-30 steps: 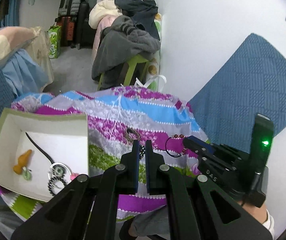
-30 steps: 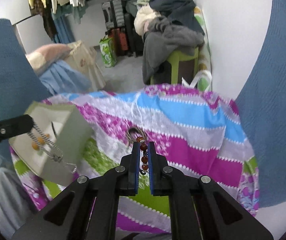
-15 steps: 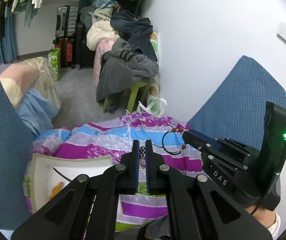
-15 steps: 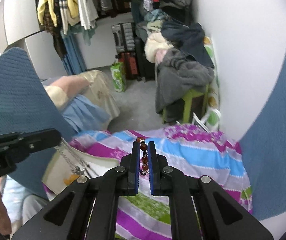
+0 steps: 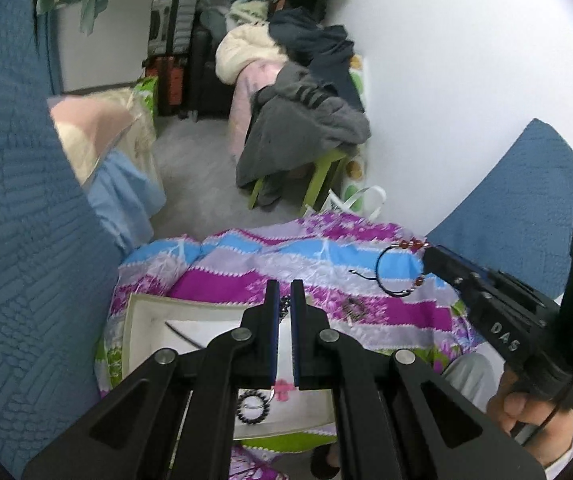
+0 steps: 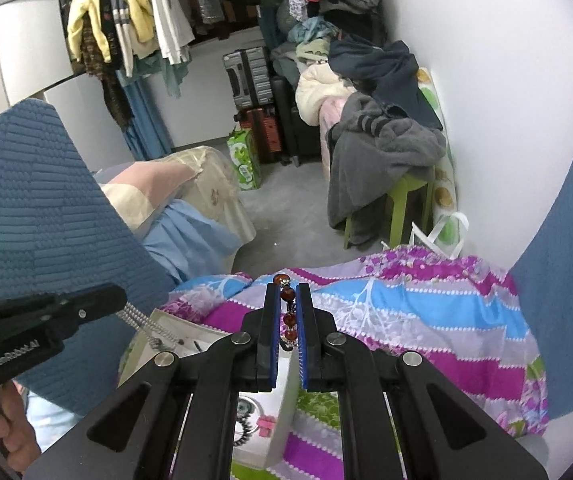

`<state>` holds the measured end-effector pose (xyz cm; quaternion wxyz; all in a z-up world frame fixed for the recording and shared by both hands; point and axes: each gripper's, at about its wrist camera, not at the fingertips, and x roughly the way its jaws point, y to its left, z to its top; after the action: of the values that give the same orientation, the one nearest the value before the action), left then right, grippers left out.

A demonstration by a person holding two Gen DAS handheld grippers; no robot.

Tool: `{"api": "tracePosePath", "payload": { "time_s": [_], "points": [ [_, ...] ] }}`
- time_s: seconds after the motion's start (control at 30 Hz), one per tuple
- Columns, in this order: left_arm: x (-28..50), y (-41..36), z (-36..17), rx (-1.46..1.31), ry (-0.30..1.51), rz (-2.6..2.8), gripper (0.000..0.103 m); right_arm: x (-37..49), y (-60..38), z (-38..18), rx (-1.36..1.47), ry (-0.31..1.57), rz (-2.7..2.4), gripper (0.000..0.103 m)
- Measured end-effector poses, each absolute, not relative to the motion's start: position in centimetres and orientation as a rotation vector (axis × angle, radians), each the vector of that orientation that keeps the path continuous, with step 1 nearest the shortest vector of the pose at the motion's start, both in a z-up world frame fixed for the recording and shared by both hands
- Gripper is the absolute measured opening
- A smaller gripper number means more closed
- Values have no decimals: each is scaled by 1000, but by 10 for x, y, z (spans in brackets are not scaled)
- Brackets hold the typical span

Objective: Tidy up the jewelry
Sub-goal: 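Carry the silver chain and red bead bracelet over the white box, then open both tools to drop the chain and bracelet into the box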

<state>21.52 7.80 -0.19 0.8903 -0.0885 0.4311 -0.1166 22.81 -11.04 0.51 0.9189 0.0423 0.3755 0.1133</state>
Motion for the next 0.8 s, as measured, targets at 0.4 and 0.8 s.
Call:
{"api": "tracePosePath", "payload": {
  "time_s": [0.4, 0.8],
  "points": [
    [210, 110, -101, -237, 1049, -226, 4, 215, -79, -80, 53, 944, 260, 6],
    [204, 110, -118, -200, 1076, -201, 5, 217, -62, -108, 50, 1046, 381, 20]
  ]
}}
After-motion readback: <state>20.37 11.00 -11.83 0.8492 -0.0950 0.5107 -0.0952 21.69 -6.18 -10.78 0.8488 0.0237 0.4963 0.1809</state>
